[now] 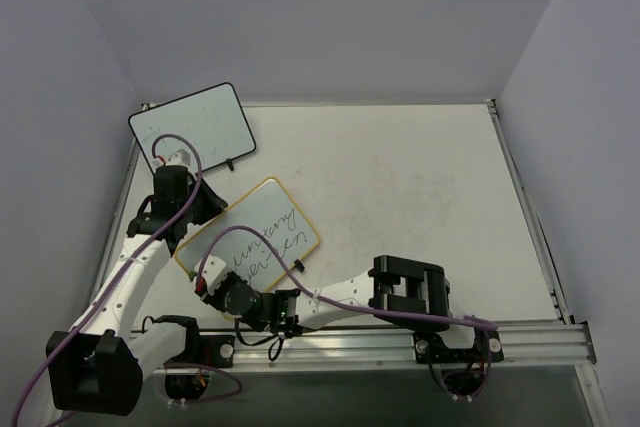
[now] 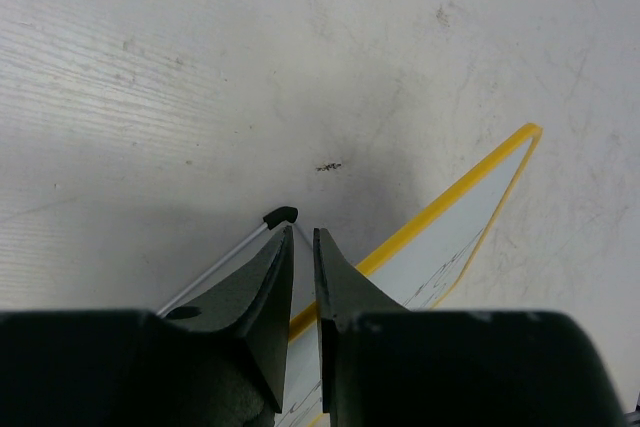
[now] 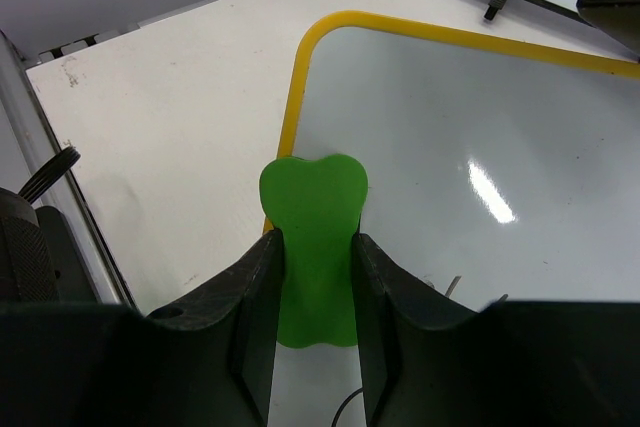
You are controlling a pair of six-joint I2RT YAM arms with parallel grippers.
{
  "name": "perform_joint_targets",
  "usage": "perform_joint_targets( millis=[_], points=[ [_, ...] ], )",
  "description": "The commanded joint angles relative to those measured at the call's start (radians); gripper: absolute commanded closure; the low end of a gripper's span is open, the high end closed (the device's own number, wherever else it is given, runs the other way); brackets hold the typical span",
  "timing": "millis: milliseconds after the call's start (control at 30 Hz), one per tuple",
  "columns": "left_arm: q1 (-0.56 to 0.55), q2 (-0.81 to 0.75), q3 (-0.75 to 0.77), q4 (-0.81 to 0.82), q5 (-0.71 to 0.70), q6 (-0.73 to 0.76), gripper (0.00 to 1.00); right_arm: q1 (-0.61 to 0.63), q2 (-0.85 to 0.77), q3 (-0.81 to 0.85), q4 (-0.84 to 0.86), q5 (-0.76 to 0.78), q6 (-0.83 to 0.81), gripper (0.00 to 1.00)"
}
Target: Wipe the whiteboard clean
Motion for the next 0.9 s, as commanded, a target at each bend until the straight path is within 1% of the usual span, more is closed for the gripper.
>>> perform_joint_targets(
  millis=[0,200,867],
  points=[
    [-0.005,0.0,0.016,0.011,0.011,0.013,0.78,0.008,0.029,0.007,-0.079,0.017,-0.001,1.0],
    [-0.006,-0.002,0.014,0.01,0.011,0.013,0.78,-0.018,0.035,0.04,-0.154,0.114,0.031,1.0],
    [-0.006,0.001,0.011,0.011,0.008,0.014,0.78,-0.145,-0.035,-0.035,-0.257,0.195,0.198,1.0]
  ],
)
